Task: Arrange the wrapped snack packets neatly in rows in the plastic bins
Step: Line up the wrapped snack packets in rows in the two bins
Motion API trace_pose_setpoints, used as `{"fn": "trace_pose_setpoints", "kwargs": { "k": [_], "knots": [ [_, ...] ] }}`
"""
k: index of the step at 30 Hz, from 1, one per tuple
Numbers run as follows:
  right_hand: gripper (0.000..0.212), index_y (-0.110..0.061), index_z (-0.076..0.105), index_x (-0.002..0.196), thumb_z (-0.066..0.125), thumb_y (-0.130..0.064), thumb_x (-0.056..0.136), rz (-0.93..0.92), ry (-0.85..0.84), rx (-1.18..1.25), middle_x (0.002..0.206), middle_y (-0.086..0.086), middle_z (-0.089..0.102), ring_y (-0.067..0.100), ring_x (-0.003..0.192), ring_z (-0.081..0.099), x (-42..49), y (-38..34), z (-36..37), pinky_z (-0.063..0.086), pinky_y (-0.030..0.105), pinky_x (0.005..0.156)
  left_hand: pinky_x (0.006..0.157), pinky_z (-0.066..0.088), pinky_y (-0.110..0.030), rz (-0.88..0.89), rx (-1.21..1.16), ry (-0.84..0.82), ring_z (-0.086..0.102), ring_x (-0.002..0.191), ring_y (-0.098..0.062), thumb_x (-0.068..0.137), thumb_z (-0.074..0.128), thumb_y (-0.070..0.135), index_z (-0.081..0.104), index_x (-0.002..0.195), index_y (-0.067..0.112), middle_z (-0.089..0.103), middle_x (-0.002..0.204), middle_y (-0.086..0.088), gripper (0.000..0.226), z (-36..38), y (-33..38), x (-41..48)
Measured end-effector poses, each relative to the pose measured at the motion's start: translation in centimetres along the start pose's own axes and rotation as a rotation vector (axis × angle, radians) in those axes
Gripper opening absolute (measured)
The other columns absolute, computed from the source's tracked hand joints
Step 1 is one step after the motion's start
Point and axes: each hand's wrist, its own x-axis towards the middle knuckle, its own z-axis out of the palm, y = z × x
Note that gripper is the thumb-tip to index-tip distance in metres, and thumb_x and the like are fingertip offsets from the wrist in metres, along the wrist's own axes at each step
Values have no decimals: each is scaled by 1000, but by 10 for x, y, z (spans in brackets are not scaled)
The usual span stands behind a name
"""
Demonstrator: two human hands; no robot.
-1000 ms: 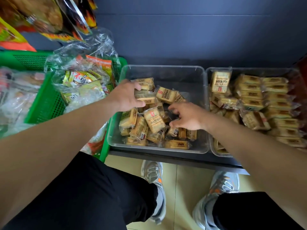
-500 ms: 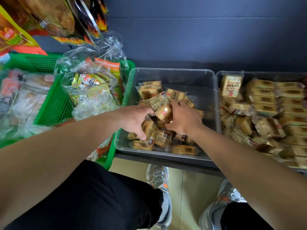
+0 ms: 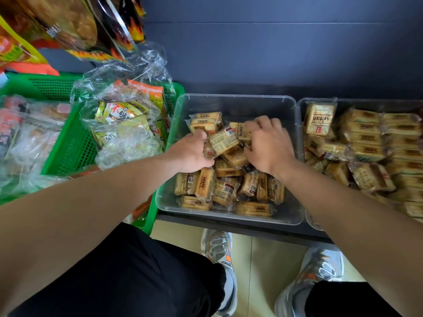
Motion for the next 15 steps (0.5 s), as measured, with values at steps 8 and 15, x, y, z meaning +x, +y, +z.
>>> {"fn": "trace_pose_setpoints", "kwargs": {
  "k": [8,15],
  "knots": [
    [74,-22,49,141,65,-67,84,51,-193,96,131,9,52,33,118,56,29,-23,8,47,46,101,98,38,-21,102,-343,-51,53,130,-14,93,66,1,39,151,19,59,143,4,67,-15,8,4],
    [53,-19,55,133,78,-18,85,88,-181,537,110,-5,64,8,87,64,39,-5,-8,53,24,77,99,40,-24,152,-146,-13,60,116,-13,96,69,21,57,136,19,63,129,4,42,-29,-6,2]
  ]
}}
